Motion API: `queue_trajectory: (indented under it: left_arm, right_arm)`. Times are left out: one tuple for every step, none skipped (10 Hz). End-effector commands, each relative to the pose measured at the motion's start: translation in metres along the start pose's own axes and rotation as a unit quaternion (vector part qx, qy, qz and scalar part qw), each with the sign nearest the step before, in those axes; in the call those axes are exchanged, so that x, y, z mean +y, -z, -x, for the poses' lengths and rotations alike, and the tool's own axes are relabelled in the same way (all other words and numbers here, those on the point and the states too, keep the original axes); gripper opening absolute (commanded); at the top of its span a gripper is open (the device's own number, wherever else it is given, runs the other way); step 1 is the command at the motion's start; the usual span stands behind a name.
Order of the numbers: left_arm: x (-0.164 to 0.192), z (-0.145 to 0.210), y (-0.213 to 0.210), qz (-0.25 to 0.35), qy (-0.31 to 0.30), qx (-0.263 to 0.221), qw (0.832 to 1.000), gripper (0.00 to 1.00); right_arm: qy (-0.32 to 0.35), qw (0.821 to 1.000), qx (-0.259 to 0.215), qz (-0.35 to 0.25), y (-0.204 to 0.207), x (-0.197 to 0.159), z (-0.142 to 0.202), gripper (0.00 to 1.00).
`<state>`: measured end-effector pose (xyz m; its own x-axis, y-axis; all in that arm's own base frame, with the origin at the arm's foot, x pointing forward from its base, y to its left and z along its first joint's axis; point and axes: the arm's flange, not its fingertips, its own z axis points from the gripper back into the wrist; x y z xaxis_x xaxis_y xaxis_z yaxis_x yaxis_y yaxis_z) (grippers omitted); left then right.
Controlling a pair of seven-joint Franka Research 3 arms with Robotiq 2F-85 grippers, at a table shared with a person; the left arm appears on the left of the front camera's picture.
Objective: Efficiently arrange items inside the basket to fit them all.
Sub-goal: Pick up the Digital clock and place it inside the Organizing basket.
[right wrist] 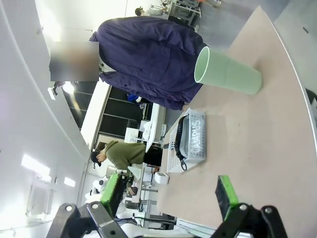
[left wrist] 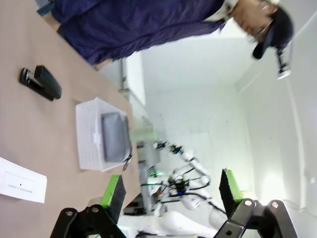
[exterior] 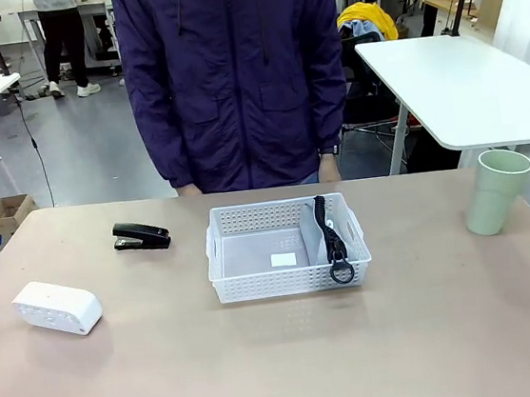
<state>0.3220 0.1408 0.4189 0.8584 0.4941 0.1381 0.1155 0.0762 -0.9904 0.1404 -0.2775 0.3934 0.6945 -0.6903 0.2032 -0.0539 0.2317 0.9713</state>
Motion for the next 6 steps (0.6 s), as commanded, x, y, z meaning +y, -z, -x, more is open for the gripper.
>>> queue_trajectory:
  left_arm:
    - [-0.026,0.015,0.051,-0.148,0.027,0.089,0.985,1.0]
    - [-0.033,0.024,0.078,-0.224,0.041,0.125,0.966,1.0]
    - [-0.039,0.032,0.103,-0.304,0.057,0.151,0.939,1.0]
    - [-0.048,0.038,0.122,-0.366,0.078,0.153,0.915,1.0]
    - [-0.056,0.044,0.134,-0.439,0.125,0.14,0.879,1.0]
    - [-0.061,0.053,0.141,-0.502,0.228,0.204,0.809,1.0]
  right_arm:
    - [-0.014,1.0,-0.008,-0.009,-0.001,0.001,-0.001,1.0]
    - [-0.014,1.0,-0.008,-0.009,-0.001,0.001,-0.001,1.0]
    - [-0.014,1.0,-0.008,-0.009,-0.001,0.001,-0.001,1.0]
    - [-0.014,1.0,-0.008,-0.009,-0.001,0.001,-0.001,1.0]
    - [-0.014,1.0,-0.008,-0.009,-0.001,0.001,-0.001,1.0]
    - [-0.014,1.0,-0.008,-0.009,-0.001,0.001,-0.001,1.0]
